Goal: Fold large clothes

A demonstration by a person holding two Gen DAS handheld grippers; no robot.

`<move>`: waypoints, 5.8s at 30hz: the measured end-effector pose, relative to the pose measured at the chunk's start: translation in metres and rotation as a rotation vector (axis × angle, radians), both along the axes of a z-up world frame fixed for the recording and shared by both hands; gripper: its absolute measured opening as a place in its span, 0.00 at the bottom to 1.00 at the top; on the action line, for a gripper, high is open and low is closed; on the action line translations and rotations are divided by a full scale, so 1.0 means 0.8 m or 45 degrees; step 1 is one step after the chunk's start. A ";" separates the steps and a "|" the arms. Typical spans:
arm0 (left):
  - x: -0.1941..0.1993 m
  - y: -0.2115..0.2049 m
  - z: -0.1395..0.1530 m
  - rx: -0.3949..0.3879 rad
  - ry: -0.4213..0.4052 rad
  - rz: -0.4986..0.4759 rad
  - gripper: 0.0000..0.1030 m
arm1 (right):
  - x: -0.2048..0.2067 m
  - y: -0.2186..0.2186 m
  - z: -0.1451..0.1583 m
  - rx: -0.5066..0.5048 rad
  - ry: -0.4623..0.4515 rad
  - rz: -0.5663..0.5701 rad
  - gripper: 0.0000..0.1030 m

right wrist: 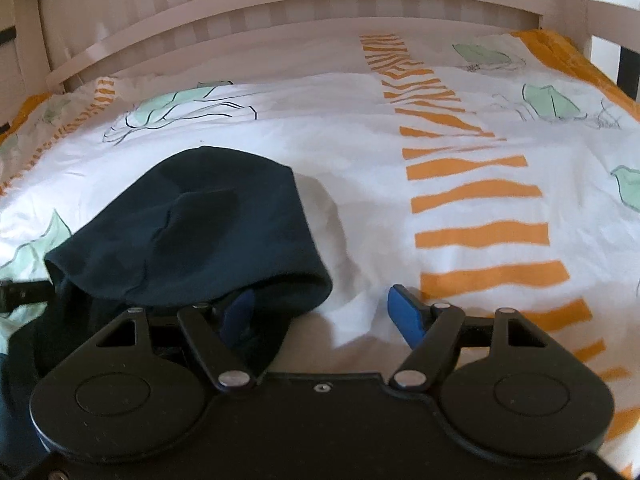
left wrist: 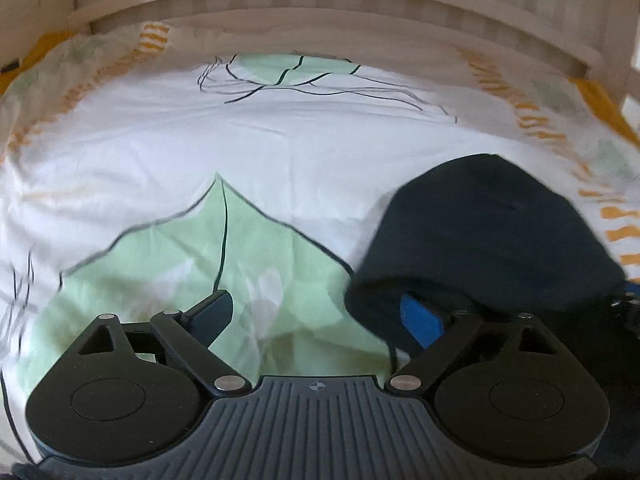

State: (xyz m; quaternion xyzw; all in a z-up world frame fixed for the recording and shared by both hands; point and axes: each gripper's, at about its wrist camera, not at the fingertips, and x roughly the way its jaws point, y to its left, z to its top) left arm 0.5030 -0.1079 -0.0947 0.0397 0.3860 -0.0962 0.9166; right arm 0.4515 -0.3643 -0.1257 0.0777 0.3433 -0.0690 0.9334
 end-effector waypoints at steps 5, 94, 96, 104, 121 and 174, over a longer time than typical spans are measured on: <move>0.014 -0.020 -0.006 0.120 -0.055 -0.037 0.86 | 0.015 -0.005 0.002 -0.030 0.012 -0.024 0.73; 0.003 0.020 -0.014 -0.226 0.028 -0.100 0.83 | 0.119 0.043 0.032 -0.067 0.001 0.364 0.09; -0.007 0.028 -0.002 -0.253 0.021 -0.118 0.83 | 0.104 0.048 0.045 -0.098 -0.061 0.390 0.09; -0.061 0.058 0.032 -0.455 0.085 -0.195 0.83 | -0.017 0.070 0.110 -0.192 -0.340 0.577 0.08; -0.173 0.132 0.042 -0.769 0.289 -0.250 0.87 | -0.289 0.150 0.072 -0.488 -0.318 0.995 0.09; -0.190 0.070 0.068 -0.789 0.171 -0.189 0.06 | -0.221 0.045 0.065 0.407 -0.029 0.138 0.17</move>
